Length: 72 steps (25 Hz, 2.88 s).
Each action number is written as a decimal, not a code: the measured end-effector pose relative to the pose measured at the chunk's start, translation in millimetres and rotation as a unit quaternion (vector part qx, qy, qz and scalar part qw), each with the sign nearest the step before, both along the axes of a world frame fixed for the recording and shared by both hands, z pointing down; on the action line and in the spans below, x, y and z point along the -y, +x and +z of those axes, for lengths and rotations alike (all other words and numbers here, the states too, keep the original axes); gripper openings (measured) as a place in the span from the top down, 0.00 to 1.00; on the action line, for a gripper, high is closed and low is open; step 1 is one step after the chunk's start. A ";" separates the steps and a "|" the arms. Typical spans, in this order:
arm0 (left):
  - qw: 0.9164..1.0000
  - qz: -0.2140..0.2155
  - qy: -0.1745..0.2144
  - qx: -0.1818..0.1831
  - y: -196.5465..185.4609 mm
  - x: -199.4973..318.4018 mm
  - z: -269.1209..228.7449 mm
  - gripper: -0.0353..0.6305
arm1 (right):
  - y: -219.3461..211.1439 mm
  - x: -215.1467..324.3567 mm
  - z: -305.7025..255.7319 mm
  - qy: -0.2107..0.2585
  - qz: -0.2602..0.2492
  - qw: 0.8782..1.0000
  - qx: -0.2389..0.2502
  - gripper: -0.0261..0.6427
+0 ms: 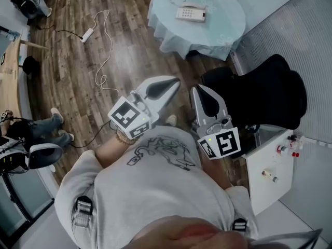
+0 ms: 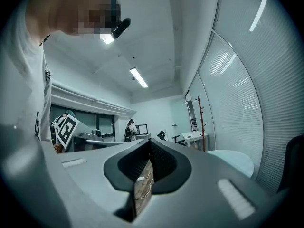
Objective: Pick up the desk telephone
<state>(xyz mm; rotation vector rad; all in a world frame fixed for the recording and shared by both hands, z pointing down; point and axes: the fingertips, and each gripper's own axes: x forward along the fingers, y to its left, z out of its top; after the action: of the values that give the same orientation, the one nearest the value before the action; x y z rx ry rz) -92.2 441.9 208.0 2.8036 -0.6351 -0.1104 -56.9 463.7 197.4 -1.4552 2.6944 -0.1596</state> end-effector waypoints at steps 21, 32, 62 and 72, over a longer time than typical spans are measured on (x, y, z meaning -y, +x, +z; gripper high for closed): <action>0.999 -0.025 -0.027 0.008 70.4 17.1 30.4 0.94 | 74.6 15.6 30.6 -0.017 -0.012 1.000 0.001 0.95; 0.999 -0.027 -0.037 -0.001 73.1 123.4 49.6 0.94 | 75.4 116.7 48.5 -0.024 -0.010 1.000 -0.012 0.95; 0.998 -0.004 -0.055 0.020 37.2 510.4 56.8 0.94 | 40.5 508.5 44.8 -0.052 0.012 0.997 -0.056 0.95; 0.998 -0.015 -0.059 0.026 43.4 536.9 65.0 0.94 | 50.8 531.7 59.6 -0.065 0.013 0.995 -0.077 0.95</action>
<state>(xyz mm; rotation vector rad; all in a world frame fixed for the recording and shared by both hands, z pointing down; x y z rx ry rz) -48.7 -95.1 273.0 2.6916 -0.6741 -0.0060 -6.1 -67.9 257.0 -1.6011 2.8336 -0.2349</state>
